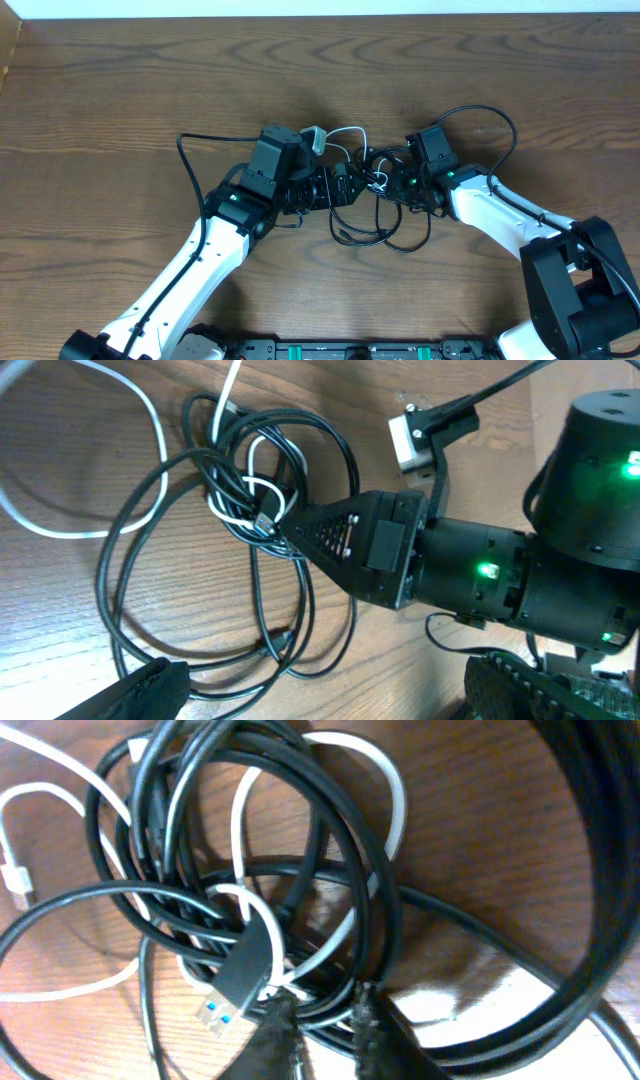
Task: Untangle cables
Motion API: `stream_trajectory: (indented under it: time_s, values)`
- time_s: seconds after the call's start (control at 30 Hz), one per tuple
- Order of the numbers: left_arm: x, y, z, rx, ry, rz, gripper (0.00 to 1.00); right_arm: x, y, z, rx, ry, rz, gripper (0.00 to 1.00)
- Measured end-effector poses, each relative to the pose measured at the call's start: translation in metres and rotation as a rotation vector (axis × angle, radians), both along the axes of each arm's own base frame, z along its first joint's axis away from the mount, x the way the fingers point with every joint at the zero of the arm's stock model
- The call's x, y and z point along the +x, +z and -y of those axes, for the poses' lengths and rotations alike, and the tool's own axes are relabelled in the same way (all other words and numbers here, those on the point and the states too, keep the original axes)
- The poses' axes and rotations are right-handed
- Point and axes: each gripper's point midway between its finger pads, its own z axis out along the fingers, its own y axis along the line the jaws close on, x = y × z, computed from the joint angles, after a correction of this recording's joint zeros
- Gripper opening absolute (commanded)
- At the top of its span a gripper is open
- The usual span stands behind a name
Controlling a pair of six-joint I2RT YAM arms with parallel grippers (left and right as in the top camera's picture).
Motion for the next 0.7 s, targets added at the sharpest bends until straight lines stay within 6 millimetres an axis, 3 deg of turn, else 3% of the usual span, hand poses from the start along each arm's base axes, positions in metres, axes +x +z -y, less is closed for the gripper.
stream_trajectory:
  time_s: [0.23, 0.4, 0.57, 0.63, 0.7]
  values:
    - [0.004, -0.004, -0.006, 0.032, 0.03, 0.009, 0.91, 0.003, 0.002, -0.002, 0.019, -0.031, -0.002, 0.33]
    - [0.007, -0.006, -0.009, 0.052, 0.048, 0.014, 0.91, 0.016, 0.0, -0.003, 0.024, -0.08, 0.03, 0.23]
    - [0.008, -0.006, -0.01, 0.06, 0.056, 0.018, 0.91, 0.028, -0.014, -0.018, 0.014, -0.086, 0.044, 0.24]
    - [0.008, -0.006, -0.011, 0.062, 0.057, 0.019, 0.91, 0.031, -0.015, -0.031, 0.026, -0.083, 0.046, 0.19]
    - [0.008, -0.006, -0.011, 0.062, 0.058, 0.019, 0.91, 0.034, -0.016, -0.042, 0.039, -0.078, 0.032, 0.01]
